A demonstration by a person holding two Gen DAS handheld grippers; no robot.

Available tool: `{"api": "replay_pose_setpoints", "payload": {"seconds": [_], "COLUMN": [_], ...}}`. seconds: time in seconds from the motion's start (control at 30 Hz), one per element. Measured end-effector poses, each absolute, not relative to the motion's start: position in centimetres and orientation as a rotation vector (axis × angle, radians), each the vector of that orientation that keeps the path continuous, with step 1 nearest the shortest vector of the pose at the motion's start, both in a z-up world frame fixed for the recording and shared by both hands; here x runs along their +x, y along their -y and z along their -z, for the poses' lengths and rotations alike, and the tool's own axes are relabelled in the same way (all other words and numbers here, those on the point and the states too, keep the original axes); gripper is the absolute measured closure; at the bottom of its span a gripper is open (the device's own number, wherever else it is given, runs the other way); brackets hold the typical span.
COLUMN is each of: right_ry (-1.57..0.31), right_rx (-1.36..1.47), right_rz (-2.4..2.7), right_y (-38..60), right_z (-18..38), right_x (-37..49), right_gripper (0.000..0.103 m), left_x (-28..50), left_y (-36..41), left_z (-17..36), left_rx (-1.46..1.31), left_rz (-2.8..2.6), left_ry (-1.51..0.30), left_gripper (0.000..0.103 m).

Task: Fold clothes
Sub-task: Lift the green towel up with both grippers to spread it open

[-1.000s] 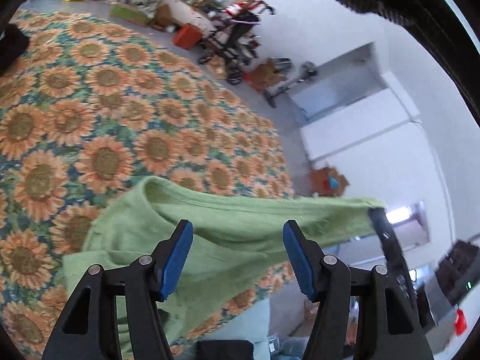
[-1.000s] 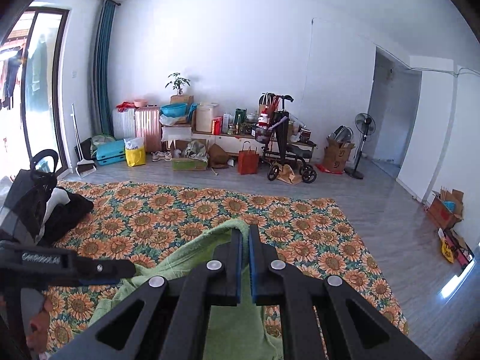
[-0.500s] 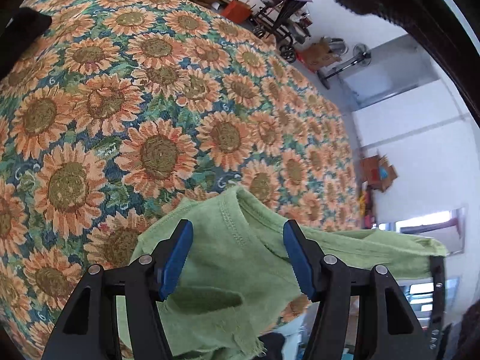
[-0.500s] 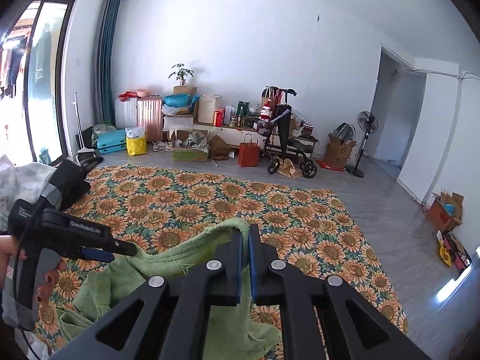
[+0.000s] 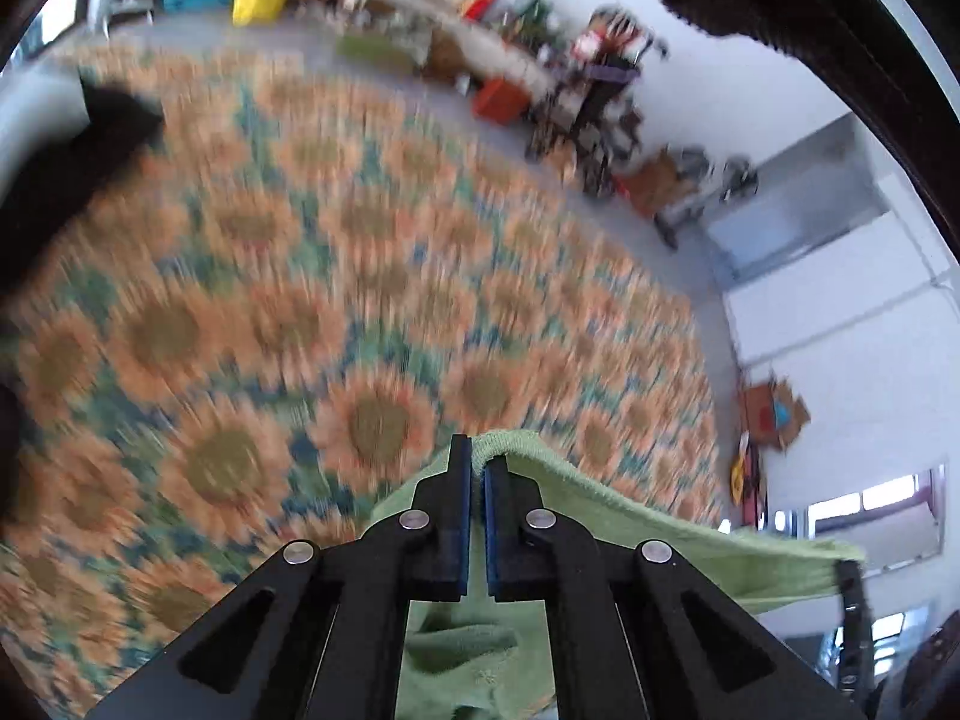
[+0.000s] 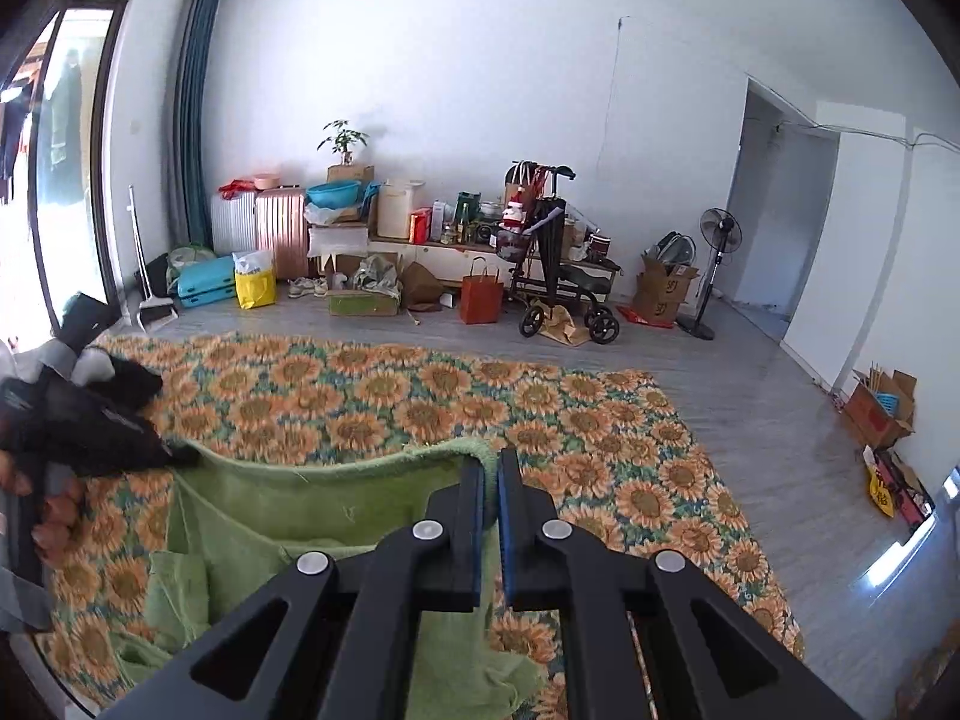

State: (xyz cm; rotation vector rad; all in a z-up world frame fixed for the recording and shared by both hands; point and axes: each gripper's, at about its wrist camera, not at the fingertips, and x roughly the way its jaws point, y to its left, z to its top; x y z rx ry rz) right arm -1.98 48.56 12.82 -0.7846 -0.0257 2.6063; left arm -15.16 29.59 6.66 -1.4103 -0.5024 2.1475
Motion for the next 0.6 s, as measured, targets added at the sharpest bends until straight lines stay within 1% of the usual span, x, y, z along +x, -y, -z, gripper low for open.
{"api": "replay_pose_setpoints", "payload": {"seconds": [0.1,0.17,0.23,0.3,0.33,0.4,0.47,0.53,0.6], "right_ry": [-0.022,-0.044,-0.006,0.043,0.029,0.001,0.018,0.044,0.034], "right_rx": [-0.727,-0.687,-0.616,-0.521,-0.462,-0.337,-0.224,-0.127,-0.082], "right_rz": [-2.608,-2.631,-2.645,-2.659,-2.686,-2.720,-2.724,-2.717,-2.718], "right_y": [-48.7,-48.2,-47.1,-45.6,-45.0,-43.8,-42.5,-41.3,-40.6], "right_z": [-16.9,-20.0,-23.5,-27.4,-29.5,-33.1,-35.7,-37.8,-38.6], "right_x": [-3.3,-4.0,-4.3,-4.3,-3.9,-2.8,-1.7,-0.7,-0.1], "right_gripper": [0.098,0.098,0.098,0.098,0.098,0.098,0.098,0.098,0.098], "left_x": [-15.0,-15.1,-14.2,-13.1,-12.5,-11.1,-9.7,-8.9,-8.5], "left_y": [-26.6,-26.1,-24.6,-22.9,-21.9,-20.3,-19.0,-17.8,-16.8], "left_z": [-15.7,-21.4,-27.6,-32.5,-34.8,-38.6,-41.4,-43.2,-44.0], "left_rx": [-1.254,-1.155,-1.039,-0.926,-0.855,-0.718,-0.608,-0.543,-0.512], "left_rz": [-2.216,-2.256,-2.318,-2.351,-2.370,-2.400,-2.414,-2.413,-2.407], "left_ry": [0.580,0.595,0.594,0.626,0.640,0.649,0.642,0.646,0.661], "left_gripper": [0.100,0.100,0.100,0.100,0.100,0.100,0.100,0.100,0.100]}}
